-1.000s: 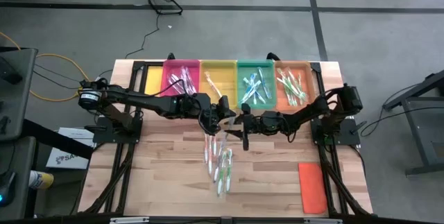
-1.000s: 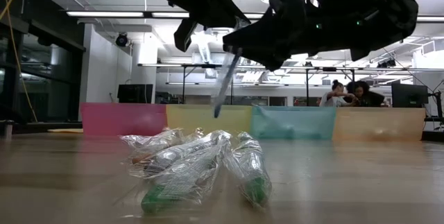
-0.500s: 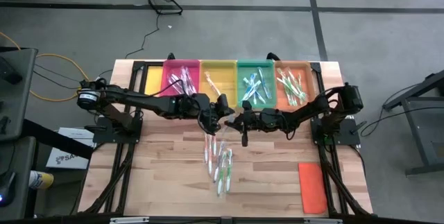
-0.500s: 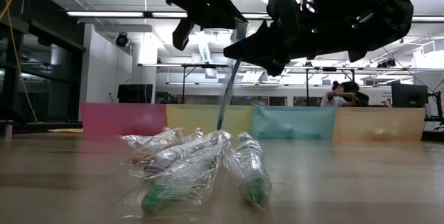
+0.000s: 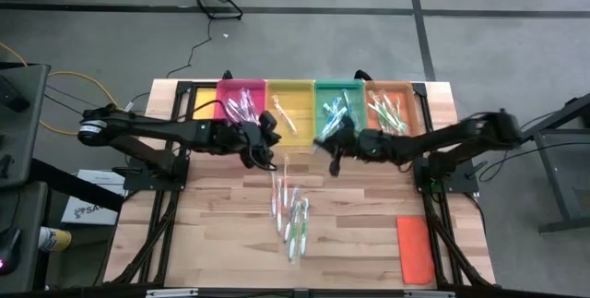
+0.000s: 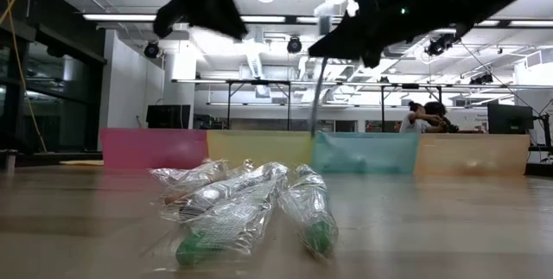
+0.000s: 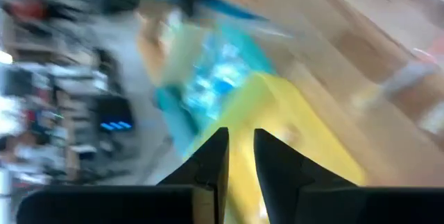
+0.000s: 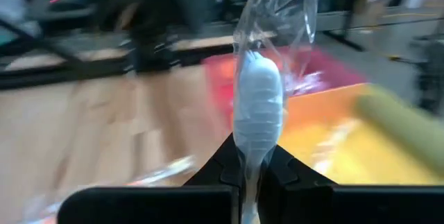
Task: Pick & Place Toothbrushes
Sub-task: Put the blue toothbrush into the green bin
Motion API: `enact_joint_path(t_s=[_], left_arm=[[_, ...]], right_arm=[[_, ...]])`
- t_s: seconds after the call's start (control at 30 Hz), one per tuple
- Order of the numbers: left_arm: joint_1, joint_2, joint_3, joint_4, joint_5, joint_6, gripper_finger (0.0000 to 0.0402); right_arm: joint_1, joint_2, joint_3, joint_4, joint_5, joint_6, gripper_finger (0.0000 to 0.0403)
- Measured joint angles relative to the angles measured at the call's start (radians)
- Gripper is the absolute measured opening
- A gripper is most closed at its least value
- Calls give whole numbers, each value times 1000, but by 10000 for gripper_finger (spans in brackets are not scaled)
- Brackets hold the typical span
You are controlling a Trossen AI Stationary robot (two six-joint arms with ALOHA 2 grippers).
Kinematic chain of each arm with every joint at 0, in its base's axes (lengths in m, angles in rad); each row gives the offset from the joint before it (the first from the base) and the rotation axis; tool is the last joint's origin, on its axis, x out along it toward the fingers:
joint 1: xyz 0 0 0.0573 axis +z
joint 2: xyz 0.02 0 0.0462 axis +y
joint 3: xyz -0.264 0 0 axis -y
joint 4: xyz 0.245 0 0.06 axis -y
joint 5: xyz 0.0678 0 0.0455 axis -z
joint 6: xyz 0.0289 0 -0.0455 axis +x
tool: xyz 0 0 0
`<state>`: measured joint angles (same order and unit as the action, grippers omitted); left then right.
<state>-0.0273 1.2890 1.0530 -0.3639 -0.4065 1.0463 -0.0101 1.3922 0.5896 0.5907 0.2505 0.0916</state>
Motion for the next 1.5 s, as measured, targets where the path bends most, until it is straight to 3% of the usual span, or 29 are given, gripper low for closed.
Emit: enact_joint_path(t_s=[0.2, 0.43, 0.6, 0.7, 0.8, 0.93, 1.1, 1.27, 1.5], left_arm=[[15, 11, -6, -139, 29, -132, 65], [15, 2, -140, 10, 34, -143, 65], [15, 2, -203, 59, 35, -192, 65], [15, 2, -215, 75, 34, -209, 65], [15, 2, -216, 85, 34, -210, 65], [15, 2, -216, 84, 34, -215, 65], [15, 2, -216, 83, 34, -216, 65], [14, 2, -216, 67, 34, -217, 65], [15, -1, -216, 65, 50, -218, 65]], right_arm=[[-125, -223, 1, -212, 64, 25, 6], [-308, -300, 0, -287, 64, 49, 5], [-452, -298, 50, -532, -60, 243, 5], [-535, -292, 148, -695, -157, 262, 5], [-586, -262, 265, -856, -227, 244, 5], [-626, -178, 403, -1054, -232, 235, 5], [-650, -38, 507, -1142, -307, 233, 6], [-669, 102, 603, -1241, -311, 233, 13], [-698, 222, 657, -1260, -377, 221, 17]])
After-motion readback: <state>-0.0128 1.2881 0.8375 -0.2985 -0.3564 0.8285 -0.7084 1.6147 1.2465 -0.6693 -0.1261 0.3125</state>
